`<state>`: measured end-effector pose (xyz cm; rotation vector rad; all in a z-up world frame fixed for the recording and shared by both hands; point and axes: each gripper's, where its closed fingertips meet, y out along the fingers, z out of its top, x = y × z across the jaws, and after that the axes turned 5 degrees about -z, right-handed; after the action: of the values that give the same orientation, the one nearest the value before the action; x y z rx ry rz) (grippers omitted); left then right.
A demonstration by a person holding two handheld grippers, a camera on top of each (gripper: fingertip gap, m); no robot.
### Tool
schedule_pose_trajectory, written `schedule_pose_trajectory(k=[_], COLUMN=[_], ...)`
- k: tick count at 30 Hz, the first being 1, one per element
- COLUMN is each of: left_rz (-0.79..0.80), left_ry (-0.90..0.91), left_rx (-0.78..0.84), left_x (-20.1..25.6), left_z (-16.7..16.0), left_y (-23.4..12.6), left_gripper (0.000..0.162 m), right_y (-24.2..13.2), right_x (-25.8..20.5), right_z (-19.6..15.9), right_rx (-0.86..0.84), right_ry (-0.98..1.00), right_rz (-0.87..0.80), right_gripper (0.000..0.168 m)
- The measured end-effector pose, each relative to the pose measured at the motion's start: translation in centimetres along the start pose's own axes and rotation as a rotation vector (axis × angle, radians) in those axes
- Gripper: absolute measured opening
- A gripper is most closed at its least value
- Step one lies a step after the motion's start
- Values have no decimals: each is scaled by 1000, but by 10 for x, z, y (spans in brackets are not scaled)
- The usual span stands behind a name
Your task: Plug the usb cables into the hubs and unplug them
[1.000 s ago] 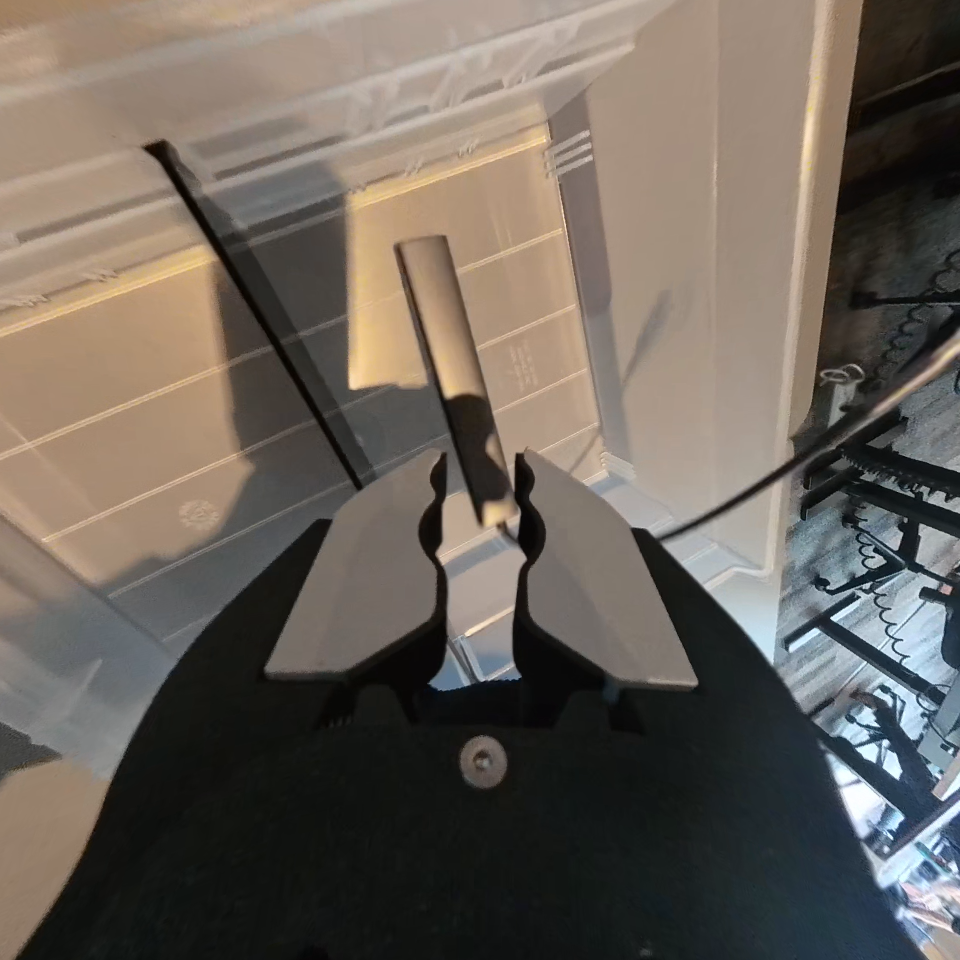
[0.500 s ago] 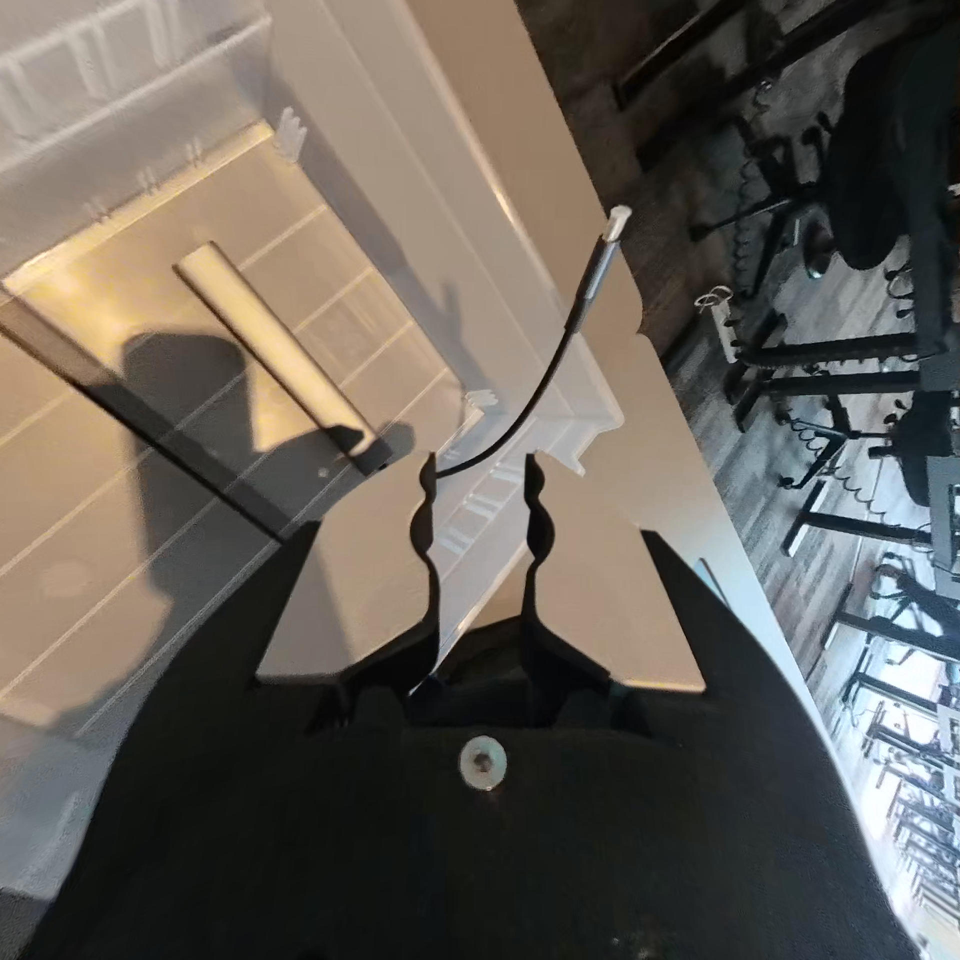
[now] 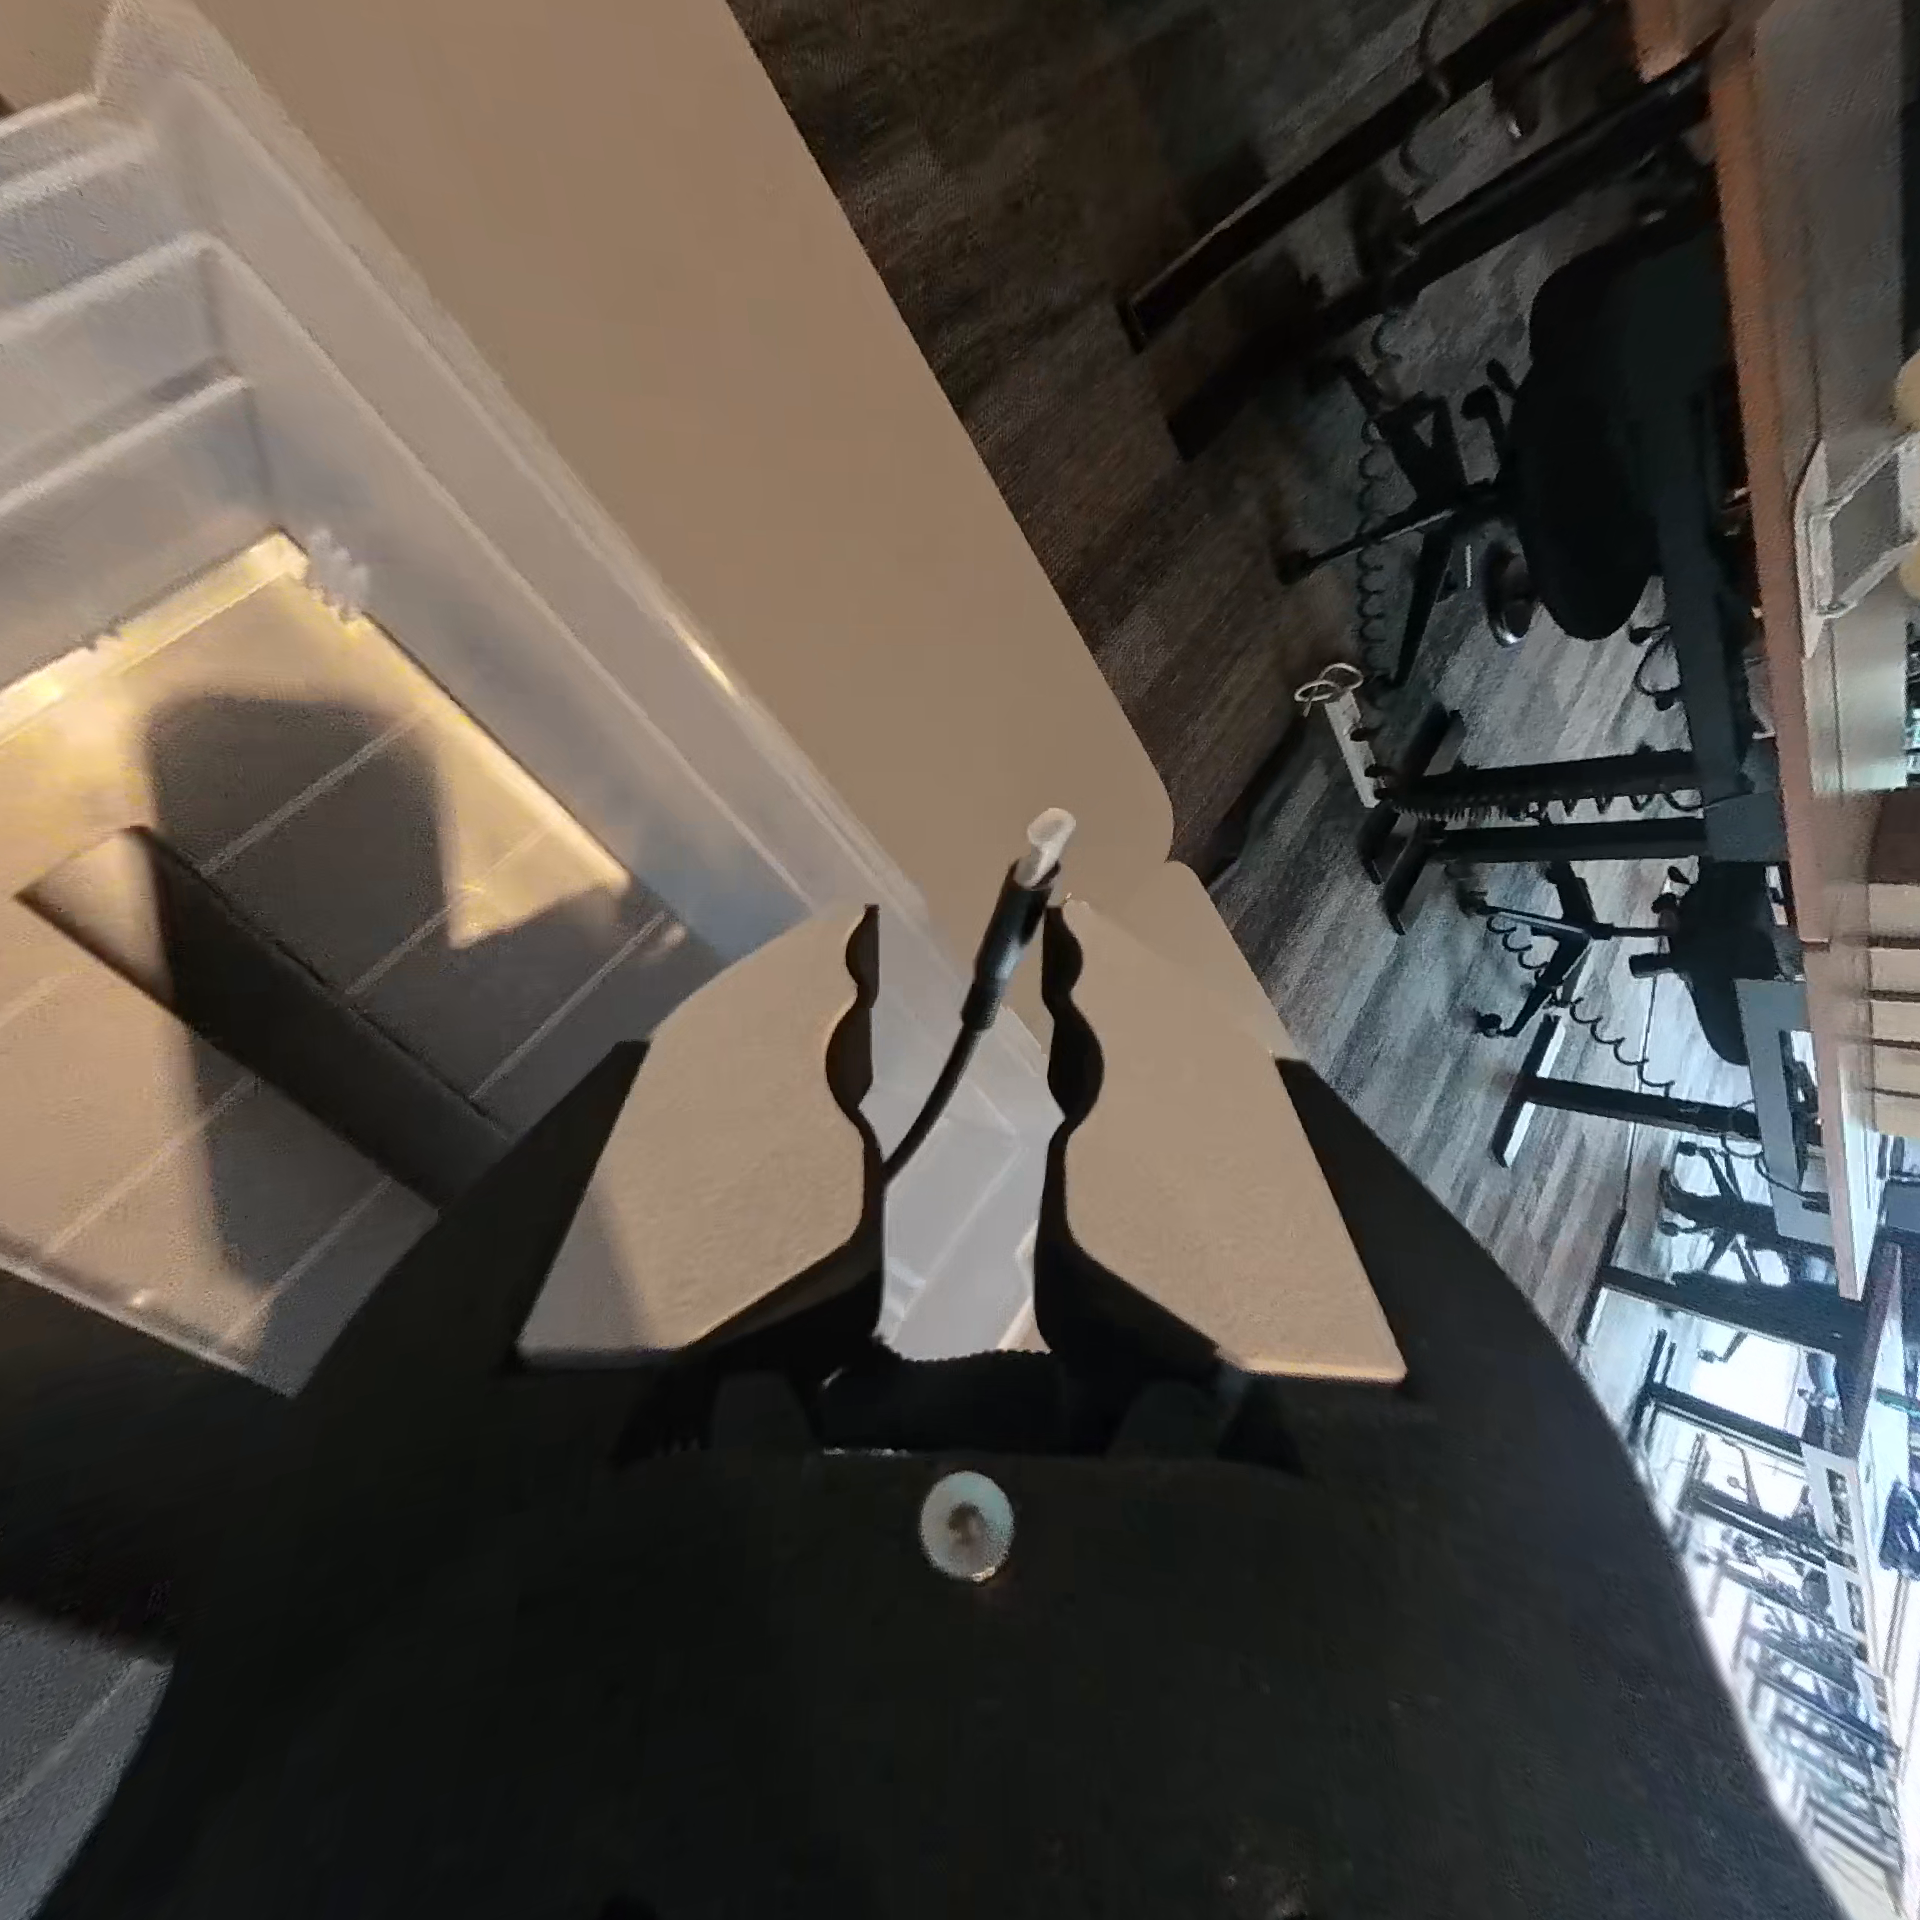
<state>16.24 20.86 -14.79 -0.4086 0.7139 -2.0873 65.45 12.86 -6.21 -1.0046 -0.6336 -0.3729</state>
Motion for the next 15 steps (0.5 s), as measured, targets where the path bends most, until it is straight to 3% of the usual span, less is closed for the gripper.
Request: schedule_pose_trajectory(k=[6,9,15], left_rz=[-6,-7,-2], left_ry=[6,2,9], left_rx=[-12,-9,-20], left_x=[0,0,0], left_z=[-1,-1,-2], left_y=[1,1,2], left_gripper=[6,6,6], right_y=[-2,-11,5], right_x=[-12,-32,-60], right_z=[-4,-5,-18], right_rx=[34,70,-55], right_ry=[-47,-112,-240], right_rz=[58,147,200], right_gripper=[8,8,8])
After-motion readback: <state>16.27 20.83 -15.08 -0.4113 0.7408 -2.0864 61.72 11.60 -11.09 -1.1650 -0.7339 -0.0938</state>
